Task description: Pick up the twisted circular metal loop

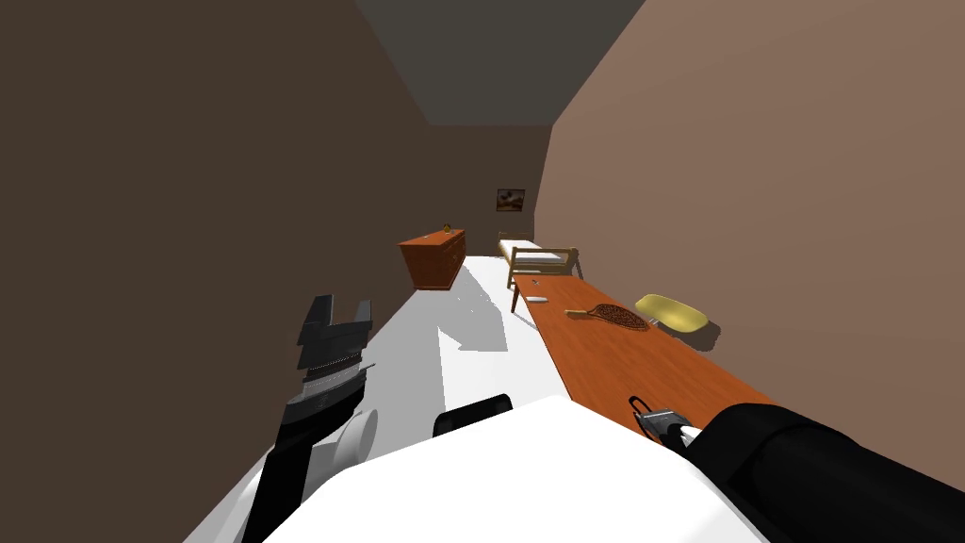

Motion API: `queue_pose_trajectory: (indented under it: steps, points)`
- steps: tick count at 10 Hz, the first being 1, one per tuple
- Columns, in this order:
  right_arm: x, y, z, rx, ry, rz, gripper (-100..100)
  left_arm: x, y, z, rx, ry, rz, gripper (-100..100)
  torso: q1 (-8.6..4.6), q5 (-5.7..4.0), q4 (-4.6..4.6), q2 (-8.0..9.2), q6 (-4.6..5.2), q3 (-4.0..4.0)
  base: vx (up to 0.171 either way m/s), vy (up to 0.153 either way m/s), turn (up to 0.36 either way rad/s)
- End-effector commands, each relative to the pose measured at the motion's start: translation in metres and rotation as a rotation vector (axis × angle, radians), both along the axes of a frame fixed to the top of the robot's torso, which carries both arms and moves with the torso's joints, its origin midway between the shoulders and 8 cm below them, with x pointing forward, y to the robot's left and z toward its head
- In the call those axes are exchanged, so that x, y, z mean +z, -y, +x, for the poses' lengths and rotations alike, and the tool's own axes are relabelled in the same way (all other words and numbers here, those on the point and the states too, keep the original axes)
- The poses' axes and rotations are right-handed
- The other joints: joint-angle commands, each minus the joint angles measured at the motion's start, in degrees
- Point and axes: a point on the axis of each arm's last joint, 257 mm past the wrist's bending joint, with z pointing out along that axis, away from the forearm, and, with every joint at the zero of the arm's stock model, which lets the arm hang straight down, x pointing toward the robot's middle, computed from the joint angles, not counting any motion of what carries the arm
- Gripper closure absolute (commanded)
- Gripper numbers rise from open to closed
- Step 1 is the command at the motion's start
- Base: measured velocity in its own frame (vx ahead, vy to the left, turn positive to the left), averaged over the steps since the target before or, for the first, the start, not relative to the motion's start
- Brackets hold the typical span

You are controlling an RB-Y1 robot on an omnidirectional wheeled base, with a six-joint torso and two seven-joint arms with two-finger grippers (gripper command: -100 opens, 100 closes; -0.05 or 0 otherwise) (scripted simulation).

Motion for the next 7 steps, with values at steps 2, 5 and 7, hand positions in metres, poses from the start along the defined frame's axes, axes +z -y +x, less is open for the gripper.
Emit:
queue_pose_trajectory:
  steps: [2,5,7]
  points:
    - [-0.0029,-0.0078,0.0106,0.019,-0.015,0.003,-100,0.0,0.0,0.0,0.0,0.0,0.0,0,0.02,0.0,0.0,0.01,-0.01,0.0,0.0,-0.031,-0.06]
    - [-0.004,-0.0071,0.0093,0.013,-0.015,0.005,100,0.0,0.0,0.0,0.0,0.0,0.0,0,0.08,0.02,0.0,0.02,-0.01,0.01,0.0,-0.012,-0.014]
    - [-0.0041,-0.0072,0.0094,0.013,-0.015,0.006,100,0.0,0.0,0.0,0.0,0.0,0.0,0,0.12,0.03,0.0,0.02,-0.01,0.01,0.0,0.0,0.0]
